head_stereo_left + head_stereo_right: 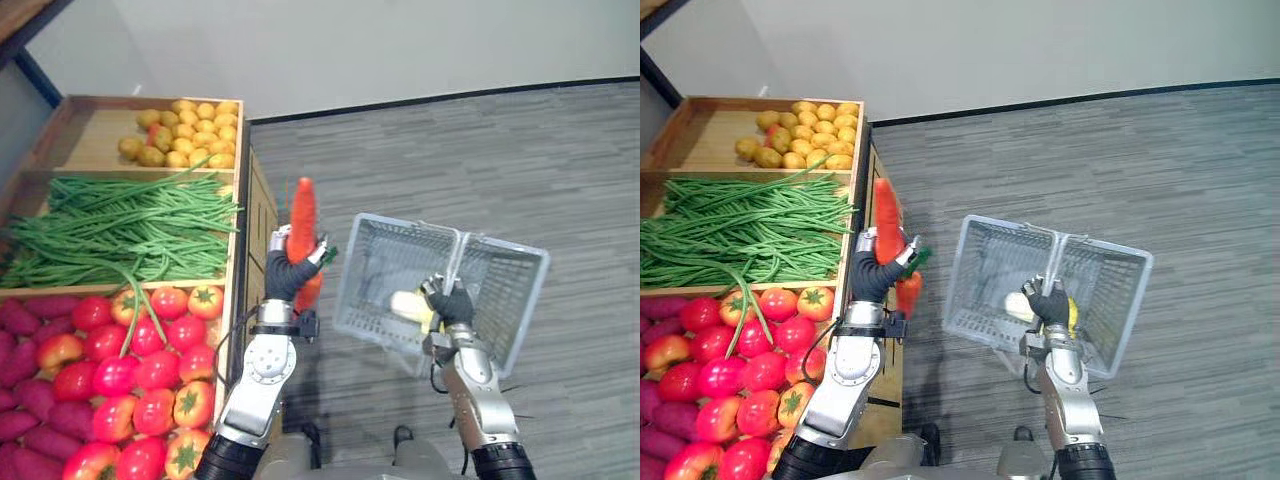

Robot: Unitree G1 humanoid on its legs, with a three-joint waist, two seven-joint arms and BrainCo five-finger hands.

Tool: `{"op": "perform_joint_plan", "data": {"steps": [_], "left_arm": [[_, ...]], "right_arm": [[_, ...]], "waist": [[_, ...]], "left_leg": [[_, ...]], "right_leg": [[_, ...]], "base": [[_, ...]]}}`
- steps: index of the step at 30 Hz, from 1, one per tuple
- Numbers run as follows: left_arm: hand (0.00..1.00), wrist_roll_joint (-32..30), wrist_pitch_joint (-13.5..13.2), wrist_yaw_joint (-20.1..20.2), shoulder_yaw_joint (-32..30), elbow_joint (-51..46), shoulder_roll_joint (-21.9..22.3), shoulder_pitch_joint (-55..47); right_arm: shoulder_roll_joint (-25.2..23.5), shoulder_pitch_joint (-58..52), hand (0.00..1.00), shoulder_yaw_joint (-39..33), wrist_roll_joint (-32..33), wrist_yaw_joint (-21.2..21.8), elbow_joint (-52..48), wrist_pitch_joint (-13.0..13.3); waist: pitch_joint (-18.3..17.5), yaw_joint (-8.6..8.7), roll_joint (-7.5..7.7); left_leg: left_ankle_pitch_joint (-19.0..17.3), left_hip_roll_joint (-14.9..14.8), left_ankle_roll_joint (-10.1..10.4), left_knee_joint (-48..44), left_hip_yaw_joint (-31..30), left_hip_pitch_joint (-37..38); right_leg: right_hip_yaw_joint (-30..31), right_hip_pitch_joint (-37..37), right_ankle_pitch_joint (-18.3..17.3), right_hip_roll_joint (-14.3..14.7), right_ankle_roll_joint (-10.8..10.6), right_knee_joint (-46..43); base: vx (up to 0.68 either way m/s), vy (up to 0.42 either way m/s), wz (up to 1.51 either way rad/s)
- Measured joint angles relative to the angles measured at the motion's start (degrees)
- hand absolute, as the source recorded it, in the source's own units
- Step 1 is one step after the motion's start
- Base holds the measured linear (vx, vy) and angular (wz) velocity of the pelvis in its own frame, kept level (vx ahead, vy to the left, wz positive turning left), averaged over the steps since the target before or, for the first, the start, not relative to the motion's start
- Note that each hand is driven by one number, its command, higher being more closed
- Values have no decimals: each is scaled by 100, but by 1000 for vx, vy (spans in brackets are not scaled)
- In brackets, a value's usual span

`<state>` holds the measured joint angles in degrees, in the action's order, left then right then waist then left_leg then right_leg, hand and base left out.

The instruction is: Pick vegetable in the basket

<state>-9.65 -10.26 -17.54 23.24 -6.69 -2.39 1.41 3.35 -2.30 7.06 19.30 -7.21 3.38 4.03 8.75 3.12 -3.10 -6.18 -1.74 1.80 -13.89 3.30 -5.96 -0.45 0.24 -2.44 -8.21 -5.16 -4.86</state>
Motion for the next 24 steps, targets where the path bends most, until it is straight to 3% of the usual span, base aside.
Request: {"op": "perform_joint_plan", "data": {"steps": [6,9,18,19,24], "left_arm": [[100,-2,213,-15,423,814,14,78],[100,1,384,-21,608,1242,17,200],[100,65,494,-157,716,1875,19,294],[0,67,501,-160,717,1985,9,357],[0,130,568,-155,702,2293,2,462]], "right_arm": [[-61,-127,100,925,519,280,-126,-5],[-67,-281,100,1210,872,374,-208,-21],[-32,-531,100,1480,1740,337,-206,-41],[-17,-567,100,1544,1875,337,-206,-41],[96,-652,100,1706,2220,338,-207,-41]], "waist": [[-53,122,48],[-131,139,160],[-311,209,325],[-336,225,341],[-366,238,354]], "left_leg": [[45,-65,56,394,177,292],[90,-134,108,574,252,408],[272,-125,107,1050,317,653],[315,-126,99,1122,326,677],[414,-139,122,1312,445,750]], "right_leg": [[234,75,38,109,19,218],[318,84,60,181,53,277],[394,126,86,187,90,369],[402,125,88,183,92,393],[526,44,122,221,130,400]], "base": [[24,-32,-22],[43,-49,-15],[22,-6,-2],[0,0,0],[-14,3,-12]]}}
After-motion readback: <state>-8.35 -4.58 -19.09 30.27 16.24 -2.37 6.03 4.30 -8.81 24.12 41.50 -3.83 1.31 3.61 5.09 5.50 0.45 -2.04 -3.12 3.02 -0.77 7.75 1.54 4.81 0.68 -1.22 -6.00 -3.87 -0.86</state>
